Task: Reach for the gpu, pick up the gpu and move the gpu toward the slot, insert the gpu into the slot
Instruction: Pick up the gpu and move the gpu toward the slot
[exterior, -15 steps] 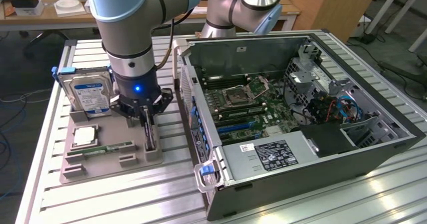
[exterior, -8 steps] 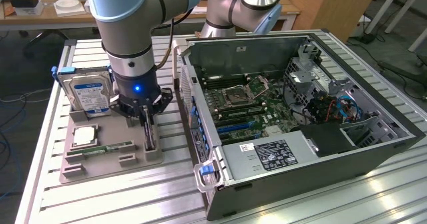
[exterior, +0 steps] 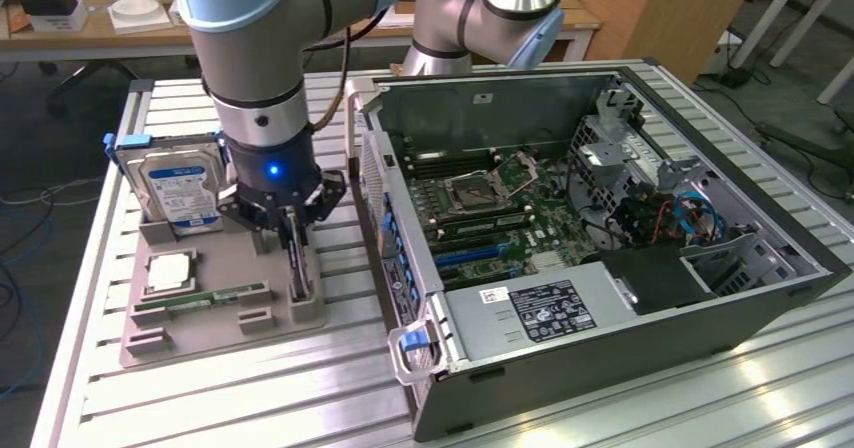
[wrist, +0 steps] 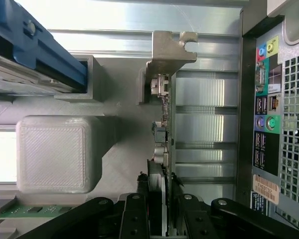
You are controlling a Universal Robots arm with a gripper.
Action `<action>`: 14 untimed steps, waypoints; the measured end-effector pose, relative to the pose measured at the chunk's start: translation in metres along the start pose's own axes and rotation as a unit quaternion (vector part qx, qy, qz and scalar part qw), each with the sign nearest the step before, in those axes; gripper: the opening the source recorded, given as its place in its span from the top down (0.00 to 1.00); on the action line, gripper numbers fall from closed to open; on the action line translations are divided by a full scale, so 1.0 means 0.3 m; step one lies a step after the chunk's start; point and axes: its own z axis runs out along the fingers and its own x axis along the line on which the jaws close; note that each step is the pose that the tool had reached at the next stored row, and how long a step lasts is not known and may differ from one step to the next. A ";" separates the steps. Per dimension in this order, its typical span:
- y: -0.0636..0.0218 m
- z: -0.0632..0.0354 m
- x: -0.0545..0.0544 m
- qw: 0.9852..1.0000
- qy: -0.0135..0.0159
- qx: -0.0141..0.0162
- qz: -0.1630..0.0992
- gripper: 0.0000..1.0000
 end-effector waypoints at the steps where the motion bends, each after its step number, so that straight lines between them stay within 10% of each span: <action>1: 0.000 -0.008 0.000 1.000 0.000 0.000 0.000 0.73; 14: 0.003 -0.081 -0.003 1.000 0.000 0.000 0.000 0.73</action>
